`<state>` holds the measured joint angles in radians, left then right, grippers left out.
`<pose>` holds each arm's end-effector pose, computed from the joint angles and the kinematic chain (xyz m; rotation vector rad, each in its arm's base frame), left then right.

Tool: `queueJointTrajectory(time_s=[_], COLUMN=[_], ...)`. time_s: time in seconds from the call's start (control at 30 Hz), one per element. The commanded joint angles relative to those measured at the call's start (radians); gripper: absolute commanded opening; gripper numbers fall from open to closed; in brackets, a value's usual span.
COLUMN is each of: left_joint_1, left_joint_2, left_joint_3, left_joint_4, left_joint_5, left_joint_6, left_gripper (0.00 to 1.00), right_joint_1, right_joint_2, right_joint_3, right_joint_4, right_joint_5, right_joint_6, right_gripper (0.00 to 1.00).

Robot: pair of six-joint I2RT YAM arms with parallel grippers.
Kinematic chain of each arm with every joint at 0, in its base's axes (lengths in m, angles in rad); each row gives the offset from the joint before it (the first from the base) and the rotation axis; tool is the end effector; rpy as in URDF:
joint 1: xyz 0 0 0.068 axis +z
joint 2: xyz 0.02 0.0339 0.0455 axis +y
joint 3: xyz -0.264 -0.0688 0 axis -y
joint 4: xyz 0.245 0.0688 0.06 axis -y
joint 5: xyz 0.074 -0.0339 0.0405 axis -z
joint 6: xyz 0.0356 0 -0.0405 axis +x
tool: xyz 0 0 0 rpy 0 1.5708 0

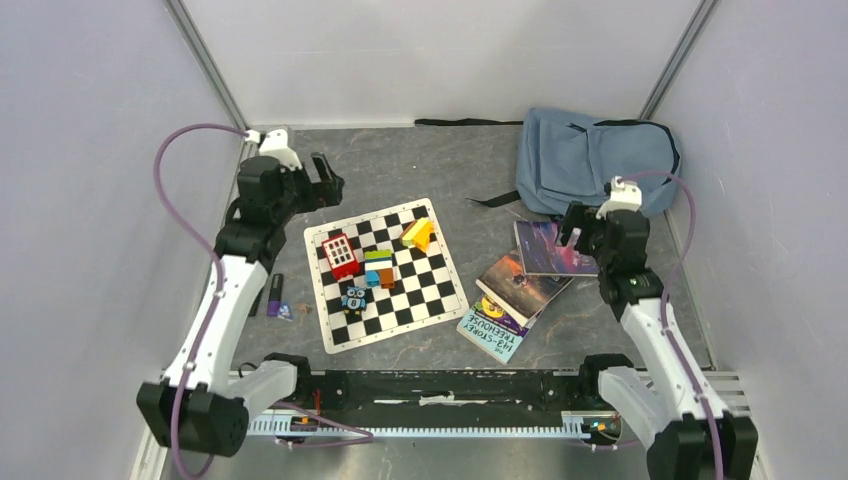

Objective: Pack the student bag
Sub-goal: Pick up the student bag at the center of the board.

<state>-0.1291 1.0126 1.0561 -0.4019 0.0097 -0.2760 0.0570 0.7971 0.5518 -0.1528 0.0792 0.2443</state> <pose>0.2230 -0.0293 0.3696 -0.1358 1.9345 -0.2797 0.1885 0.0079 0.2586 0.2357 1.9553 0.1192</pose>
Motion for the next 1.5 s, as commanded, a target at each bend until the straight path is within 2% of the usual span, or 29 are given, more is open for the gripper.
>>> queueJointTrajectory(time_s=[0.0,0.17,0.23,0.4,0.53,0.63,1.03,1.27,1.4,1.47], left_joint_1=[0.0,0.0,0.0,0.002,0.002,0.001,0.002,0.002,0.002,0.002], left_joint_2=[0.082,0.047,0.029,0.026,0.022,0.03,0.06,0.068,0.076,0.079], left_joint_3=[0.025,-0.028,-0.051,-0.058,-0.054,-0.057,-0.051,-0.053,-0.053,-0.054], left_joint_4=[0.077,0.101,0.114,0.1,0.083,0.083,0.074,0.074,0.074,0.075], left_joint_5=[0.183,0.194,0.192,0.204,0.191,0.196,0.237,0.237,0.237,0.236], left_joint_6=[-0.035,-0.051,-0.058,-0.065,-0.051,-0.057,-0.072,-0.073,-0.074,-0.072], left_gripper=[1.0,1.0,1.0,1.0,1.0,1.0,1.0,1.0,1.0,1.0], right_joint_1=[0.003,-0.044,-0.126,-0.376,-0.473,-0.502,-0.51,-0.507,-0.503,-0.503], right_joint_2=[0.143,0.292,0.332,0.417,0.506,0.557,0.795,0.912,0.978,0.998], right_joint_3=[0.152,0.196,0.183,0.105,0.094,0.096,0.176,0.206,0.255,0.279], right_joint_4=[0.025,0.091,0.134,0.288,0.386,0.432,0.503,0.641,0.683,0.703], right_joint_5=[-0.005,0.072,0.082,-0.074,-0.207,-0.256,-0.25,-0.255,-0.265,-0.278], right_joint_6=[0.063,0.158,0.212,0.335,0.323,0.316,0.389,0.502,0.496,0.477], right_gripper=[0.98,0.98,0.98,0.98,0.98,0.98,0.98,0.93,0.91,0.87])
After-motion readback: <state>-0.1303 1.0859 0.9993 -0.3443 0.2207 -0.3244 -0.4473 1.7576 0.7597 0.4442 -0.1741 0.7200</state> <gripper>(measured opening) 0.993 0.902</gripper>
